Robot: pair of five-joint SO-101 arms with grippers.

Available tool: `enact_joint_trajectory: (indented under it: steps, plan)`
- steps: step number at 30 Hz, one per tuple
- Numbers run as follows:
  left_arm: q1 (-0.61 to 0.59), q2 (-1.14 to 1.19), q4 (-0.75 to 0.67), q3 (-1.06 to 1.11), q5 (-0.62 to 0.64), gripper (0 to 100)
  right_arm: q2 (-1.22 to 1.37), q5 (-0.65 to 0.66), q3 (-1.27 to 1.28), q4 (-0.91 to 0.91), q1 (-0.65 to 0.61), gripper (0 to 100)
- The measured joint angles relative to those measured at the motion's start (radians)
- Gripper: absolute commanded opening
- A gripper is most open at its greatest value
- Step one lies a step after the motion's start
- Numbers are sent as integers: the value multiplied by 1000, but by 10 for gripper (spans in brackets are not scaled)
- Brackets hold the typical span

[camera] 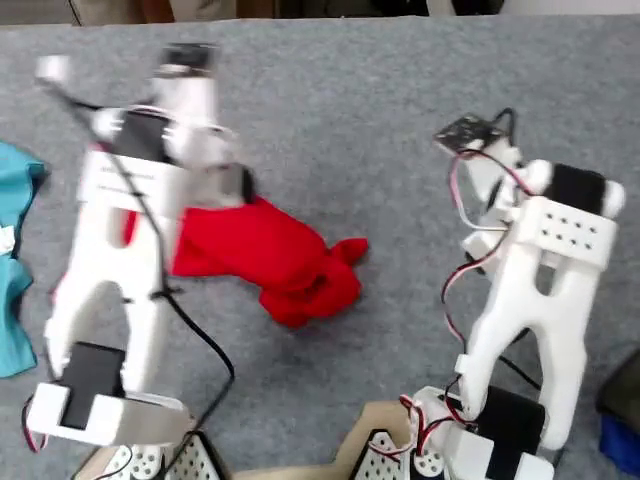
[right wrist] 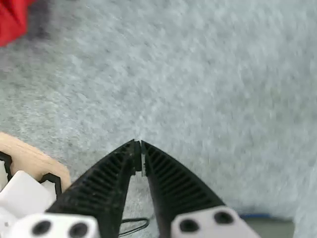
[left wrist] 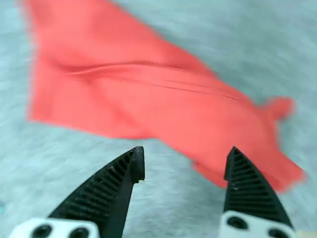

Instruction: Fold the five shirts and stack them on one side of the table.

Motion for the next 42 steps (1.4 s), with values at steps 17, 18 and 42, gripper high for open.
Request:
enact_joint_trajectory:
  steps: [17,18,42]
  plan:
    - [-954,0,3,338,-135,271,318,-198,-451,-120,-905,329]
    - [-985,0,2,356,-146,271,373,-198,-503,-138,-939,329]
    - [-1191,0,-21,474,-267,271,1499,-305,-1803,49,-974,5]
